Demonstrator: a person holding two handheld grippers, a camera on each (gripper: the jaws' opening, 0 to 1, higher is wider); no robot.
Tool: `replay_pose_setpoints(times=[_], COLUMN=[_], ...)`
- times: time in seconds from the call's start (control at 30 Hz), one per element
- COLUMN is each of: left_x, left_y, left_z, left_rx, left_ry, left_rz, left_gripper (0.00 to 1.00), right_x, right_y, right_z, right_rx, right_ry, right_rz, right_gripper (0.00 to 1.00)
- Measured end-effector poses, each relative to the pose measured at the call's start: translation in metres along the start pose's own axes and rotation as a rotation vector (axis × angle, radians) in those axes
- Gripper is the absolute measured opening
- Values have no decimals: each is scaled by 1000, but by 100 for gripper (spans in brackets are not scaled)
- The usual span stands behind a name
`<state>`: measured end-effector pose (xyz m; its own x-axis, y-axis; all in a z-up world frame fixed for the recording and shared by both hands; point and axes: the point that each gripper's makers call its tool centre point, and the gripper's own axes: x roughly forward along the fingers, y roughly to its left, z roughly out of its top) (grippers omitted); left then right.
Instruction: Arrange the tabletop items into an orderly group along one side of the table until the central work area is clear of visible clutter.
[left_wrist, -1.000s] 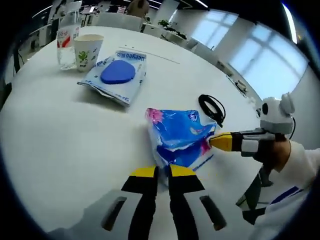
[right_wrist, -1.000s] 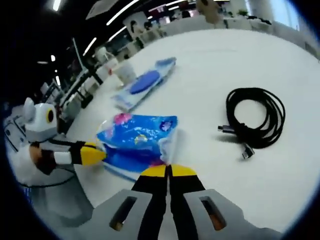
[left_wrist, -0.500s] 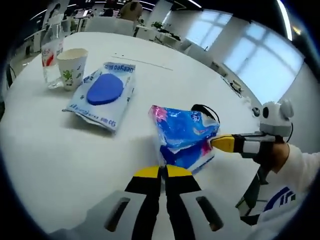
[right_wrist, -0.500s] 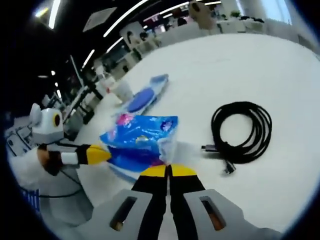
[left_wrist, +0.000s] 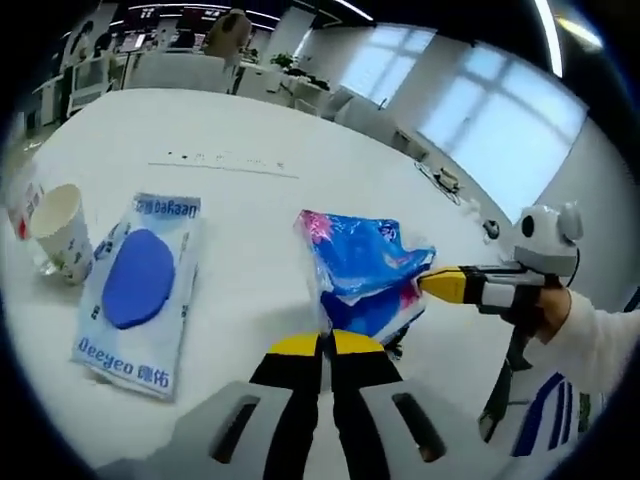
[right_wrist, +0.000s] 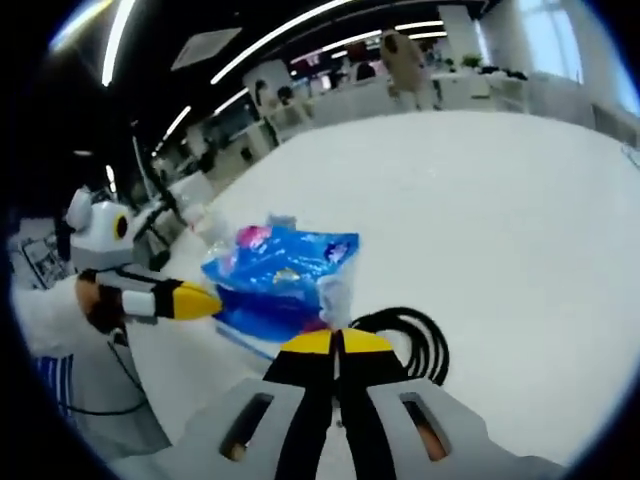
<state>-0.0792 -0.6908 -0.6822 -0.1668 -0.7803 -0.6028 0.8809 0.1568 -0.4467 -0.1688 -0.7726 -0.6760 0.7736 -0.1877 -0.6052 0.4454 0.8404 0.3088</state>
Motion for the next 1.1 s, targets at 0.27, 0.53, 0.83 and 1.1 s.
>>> replay_pose_setpoints(times=[0.27,0.53,0.83,1.1], left_x=[40,82,116,135], left_y=[-20,-23,-4,8], left_z=[51,63,30,12], left_rx=[56,130,109,137], left_ry=[8,98,214,280], left_rz=[-39,-29,25,60], left_gripper=[0,0,0,0], right_x=[-6,6,36,61], right_y=[-48,-81,-101,-116], right_z=[41,50,12,2], right_rx=[-9,29,55,68], right_ry=[-47,-50,48,102], right_rz=[-53,-95,-121,-116], right_gripper=[0,0,0,0])
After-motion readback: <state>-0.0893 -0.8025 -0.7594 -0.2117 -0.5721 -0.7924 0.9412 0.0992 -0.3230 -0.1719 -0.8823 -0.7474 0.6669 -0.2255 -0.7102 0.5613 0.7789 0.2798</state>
